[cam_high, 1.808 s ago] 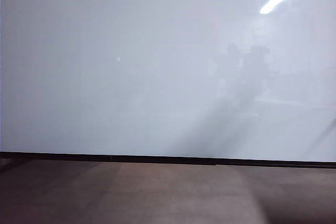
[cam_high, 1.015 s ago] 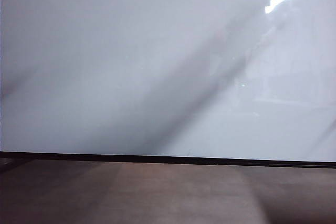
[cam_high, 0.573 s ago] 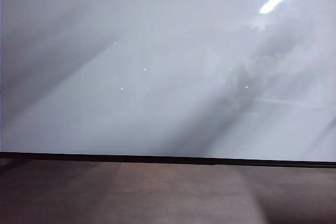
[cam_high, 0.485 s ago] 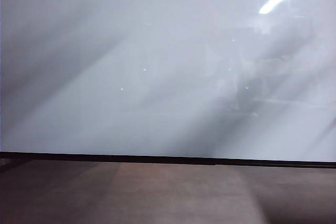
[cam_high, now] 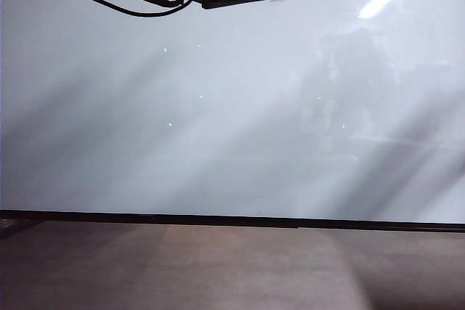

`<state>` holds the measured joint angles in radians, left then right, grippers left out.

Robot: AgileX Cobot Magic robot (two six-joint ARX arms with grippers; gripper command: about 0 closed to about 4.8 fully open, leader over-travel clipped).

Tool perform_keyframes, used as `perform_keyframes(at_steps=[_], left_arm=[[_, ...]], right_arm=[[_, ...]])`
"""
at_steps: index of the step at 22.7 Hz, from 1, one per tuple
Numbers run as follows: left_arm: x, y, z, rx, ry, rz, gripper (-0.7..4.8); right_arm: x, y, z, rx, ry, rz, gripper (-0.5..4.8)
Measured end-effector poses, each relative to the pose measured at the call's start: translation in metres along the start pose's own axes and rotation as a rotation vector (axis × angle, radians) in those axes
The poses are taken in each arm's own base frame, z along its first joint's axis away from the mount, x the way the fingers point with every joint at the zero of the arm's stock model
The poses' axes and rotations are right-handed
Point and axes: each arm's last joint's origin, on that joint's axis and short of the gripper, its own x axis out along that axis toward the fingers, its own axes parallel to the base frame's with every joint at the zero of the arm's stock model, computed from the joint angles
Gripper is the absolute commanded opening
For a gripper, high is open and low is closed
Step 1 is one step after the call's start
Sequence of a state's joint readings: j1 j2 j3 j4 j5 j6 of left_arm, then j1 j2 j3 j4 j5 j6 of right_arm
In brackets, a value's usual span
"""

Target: Reach to the right to find the marker pen, pick it up, and write the number 0 on the whiteboard.

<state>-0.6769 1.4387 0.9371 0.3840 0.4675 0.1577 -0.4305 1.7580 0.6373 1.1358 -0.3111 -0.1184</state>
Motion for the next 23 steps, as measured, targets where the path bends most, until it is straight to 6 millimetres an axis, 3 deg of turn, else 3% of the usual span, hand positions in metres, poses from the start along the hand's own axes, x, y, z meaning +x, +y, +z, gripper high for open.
perform_keyframes(at_steps=[5,12,23], left_arm=[[0.003,0.001,0.003,0.068,-0.053,0.005,-0.06],[0.003,0.001,0.002,0.073,-0.047,0.004,-0.06],[0.003,0.002,-0.001,0.084,-0.019,0.006,-0.06]], right_arm=[[0.028,-0.006,-0.022,-0.046,-0.011,0.003,4.7],[0.065,-0.019,-0.01,-0.061,-0.047,0.014,4.62],[0.068,-0.024,-0.033,-0.087,0.031,0.037,4.61]])
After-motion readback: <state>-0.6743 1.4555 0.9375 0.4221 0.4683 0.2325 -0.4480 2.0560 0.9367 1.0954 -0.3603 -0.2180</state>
